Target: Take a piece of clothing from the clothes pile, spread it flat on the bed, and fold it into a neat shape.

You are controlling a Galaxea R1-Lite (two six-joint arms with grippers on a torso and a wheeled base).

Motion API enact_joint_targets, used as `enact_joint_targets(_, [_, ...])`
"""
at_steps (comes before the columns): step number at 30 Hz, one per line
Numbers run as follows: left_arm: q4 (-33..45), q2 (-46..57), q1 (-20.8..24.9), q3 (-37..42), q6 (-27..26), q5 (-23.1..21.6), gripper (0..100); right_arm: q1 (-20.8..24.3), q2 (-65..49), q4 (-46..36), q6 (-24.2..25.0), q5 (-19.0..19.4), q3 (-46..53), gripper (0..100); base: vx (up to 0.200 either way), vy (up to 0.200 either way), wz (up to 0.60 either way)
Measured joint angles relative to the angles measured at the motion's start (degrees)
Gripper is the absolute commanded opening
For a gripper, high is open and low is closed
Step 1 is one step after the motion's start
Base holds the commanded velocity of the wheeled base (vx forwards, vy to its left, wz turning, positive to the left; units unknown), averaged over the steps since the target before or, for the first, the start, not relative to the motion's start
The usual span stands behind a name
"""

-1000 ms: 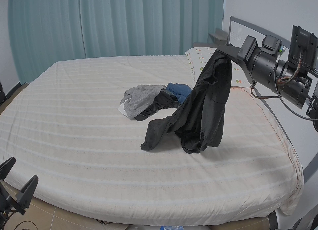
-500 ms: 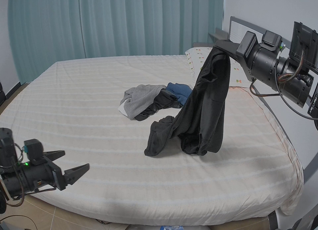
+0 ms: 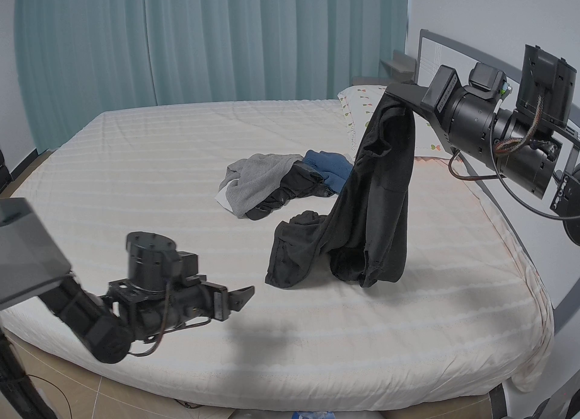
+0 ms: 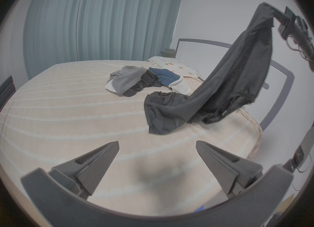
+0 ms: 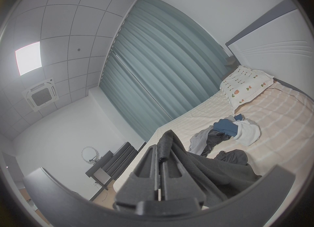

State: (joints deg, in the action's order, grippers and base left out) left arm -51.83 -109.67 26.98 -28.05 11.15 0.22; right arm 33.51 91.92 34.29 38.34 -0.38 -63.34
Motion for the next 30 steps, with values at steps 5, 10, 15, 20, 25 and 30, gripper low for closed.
enact_joint_targets(5, [-3.7,-12.0,3.0,-9.9,1.6,2.5,100,-0.1,0.7,0.2,0.0,0.0,-0.4,0,0.0,0.0,0.0])
enact_joint_targets(10, [-5.2,-20.2,5.9,-17.4,2.4,3.7,100,-0.2,1.1,0.3,-0.1,0.0,-0.7,0,0.0,0.0,0.0])
enact_joint_targets(15, [-5.6,-25.1,7.8,-21.7,2.7,5.2,100,-0.2,1.4,0.3,-0.2,0.0,-1.5,0,0.0,0.0,0.0])
enact_joint_targets(20, [-5.9,-28.3,8.2,-25.8,4.8,8.9,100,0.0,1.4,0.4,-0.2,0.0,-2.4,0,0.0,0.0,0.0])
enact_joint_targets(25, [-6.2,-31.2,8.6,-30.4,8.7,12.2,0,0.0,1.3,0.3,-0.2,0.0,-2.7,0,0.0,0.0,0.0])
enact_joint_targets(30, [-6.2,-33.7,7.6,-33.2,10.2,14.3,0,-0.7,1.2,0.3,0.0,0.2,-1.9,0,0.0,0.0,0.0])
